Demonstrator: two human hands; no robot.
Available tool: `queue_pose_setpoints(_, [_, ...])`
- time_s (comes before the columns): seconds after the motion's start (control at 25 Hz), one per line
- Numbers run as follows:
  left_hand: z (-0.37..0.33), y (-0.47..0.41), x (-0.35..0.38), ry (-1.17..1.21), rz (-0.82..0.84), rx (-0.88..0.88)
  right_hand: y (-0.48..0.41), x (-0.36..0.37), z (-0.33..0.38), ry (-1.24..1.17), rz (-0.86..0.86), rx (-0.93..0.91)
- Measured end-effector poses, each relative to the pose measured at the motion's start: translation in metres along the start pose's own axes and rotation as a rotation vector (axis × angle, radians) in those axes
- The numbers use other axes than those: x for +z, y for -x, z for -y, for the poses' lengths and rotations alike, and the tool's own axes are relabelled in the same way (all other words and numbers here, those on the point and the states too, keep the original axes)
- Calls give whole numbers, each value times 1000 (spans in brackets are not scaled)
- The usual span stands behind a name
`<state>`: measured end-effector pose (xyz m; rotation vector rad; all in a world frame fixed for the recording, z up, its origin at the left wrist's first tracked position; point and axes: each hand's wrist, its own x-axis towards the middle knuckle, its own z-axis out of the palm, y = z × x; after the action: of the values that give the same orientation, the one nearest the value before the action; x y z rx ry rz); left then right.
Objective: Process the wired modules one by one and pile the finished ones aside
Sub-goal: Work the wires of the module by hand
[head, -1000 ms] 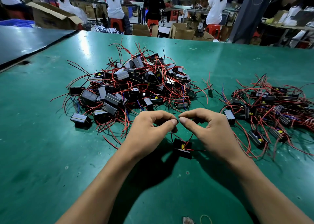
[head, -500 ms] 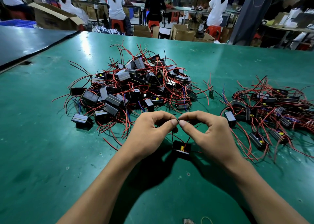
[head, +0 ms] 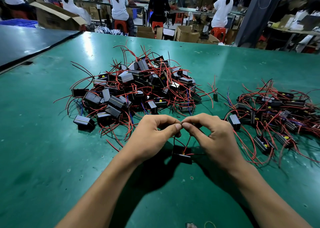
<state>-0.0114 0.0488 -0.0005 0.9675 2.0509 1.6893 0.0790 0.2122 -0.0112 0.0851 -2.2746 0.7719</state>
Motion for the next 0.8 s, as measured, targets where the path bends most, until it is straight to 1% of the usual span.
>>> queue_pose_setpoints(0.12, [-2,1,-1,-20,6,-13,0,1,-3,113,34,-37])
queue_pose_setpoints(0.28, [-2,2,-1,-98,11,14,-3,-3,-2,173,144,-45])
queue_pose_setpoints(0.36, [-1,3,1,-193,-40,98,-3,-3,2,176,196,-7])
queue_pose_setpoints(0.44, [1,4,3,-340,-125,238,-4,-3,5,157,257,85])
queue_pose_setpoints(0.56, [5,5,7,-526,-179,393,-5,-1,5,20,344,299])
queue_pose_setpoints(0.68, [8,5,10,-587,-197,439,-8,-4,4,-252,357,524])
queue_pose_setpoints(0.72, [8,5,11,-563,-204,432,-9,-7,4,-308,339,542])
queue_pose_setpoints(0.8, [8,4,11,-474,-220,385,-9,-12,3,-301,301,463])
